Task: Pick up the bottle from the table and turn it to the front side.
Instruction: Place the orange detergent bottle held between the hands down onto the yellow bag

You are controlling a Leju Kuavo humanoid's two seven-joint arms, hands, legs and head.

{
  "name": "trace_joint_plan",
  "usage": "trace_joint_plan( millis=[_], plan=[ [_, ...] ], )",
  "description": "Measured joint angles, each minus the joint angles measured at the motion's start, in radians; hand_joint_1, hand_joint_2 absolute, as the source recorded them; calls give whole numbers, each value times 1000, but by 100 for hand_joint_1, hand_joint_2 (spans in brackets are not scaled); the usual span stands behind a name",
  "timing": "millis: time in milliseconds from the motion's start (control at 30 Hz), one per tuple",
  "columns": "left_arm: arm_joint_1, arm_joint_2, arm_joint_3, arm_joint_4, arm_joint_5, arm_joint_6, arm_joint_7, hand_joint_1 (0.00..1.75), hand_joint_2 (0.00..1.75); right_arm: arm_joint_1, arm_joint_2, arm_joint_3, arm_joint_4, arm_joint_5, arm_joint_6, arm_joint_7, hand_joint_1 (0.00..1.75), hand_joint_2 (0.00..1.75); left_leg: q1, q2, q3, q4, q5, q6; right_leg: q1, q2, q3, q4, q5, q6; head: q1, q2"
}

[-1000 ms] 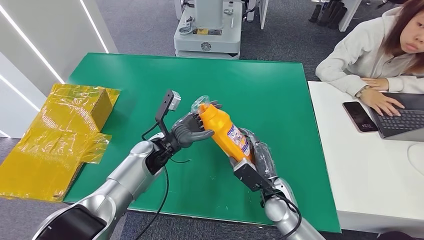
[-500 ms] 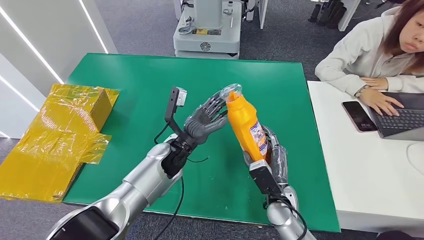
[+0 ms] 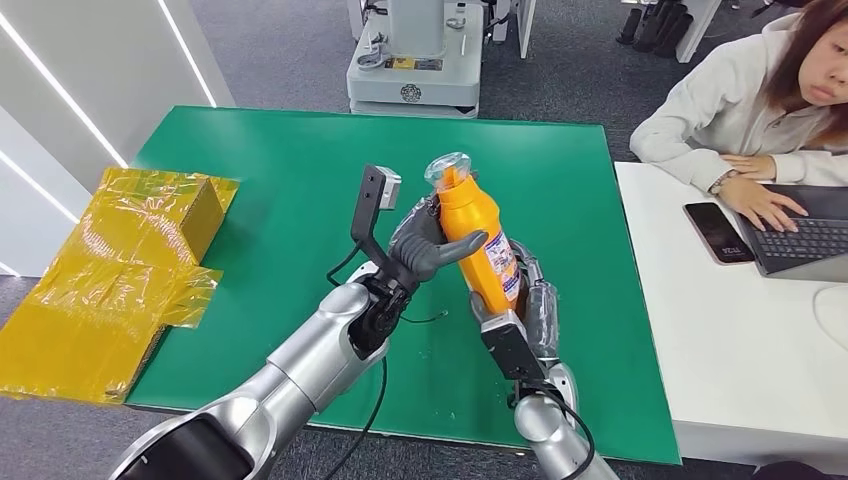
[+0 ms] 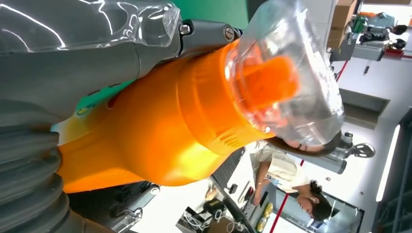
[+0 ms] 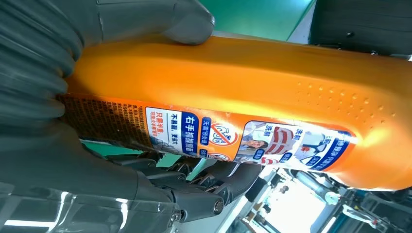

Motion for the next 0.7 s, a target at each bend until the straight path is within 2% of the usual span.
trace_joint_plan(
  millis=[67, 100, 200, 233, 700],
  plan=[
    [-3, 0, -2, 3, -15, -7, 10, 2, 175, -3, 2, 0, 4, 16, -5, 5, 175, 175, 0, 0, 0, 0, 0, 0, 0, 0, 0, 0, 0, 0, 0, 0],
    [-5, 1, -2, 6, -23, -14, 16, 17, 175, -3, 2, 0, 6, 24, -7, 8, 175, 175, 0, 0, 0, 0, 0, 0, 0, 0, 0, 0, 0, 0, 0, 0],
    [-12, 3, -4, 20, -45, -42, 27, 145, 175, -2, 2, -1, 11, 38, -7, 16, 175, 175, 0, 0, 0, 0, 0, 0, 0, 0, 0, 0, 0, 0, 0, 0],
    [-15, 4, -6, 27, -52, -50, 30, 175, 175, -2, 2, -1, 13, 41, -7, 17, 175, 175, 0, 0, 0, 0, 0, 0, 0, 0, 0, 0, 0, 0, 0, 0],
    [-24, 8, -11, 68, -43, -82, 52, 175, 175, 8, 2, -2, 15, 50, -7, 18, 175, 175, 0, 0, 0, 0, 0, 0, 0, 0, 0, 0, 0, 0, 0, 0]
  ],
)
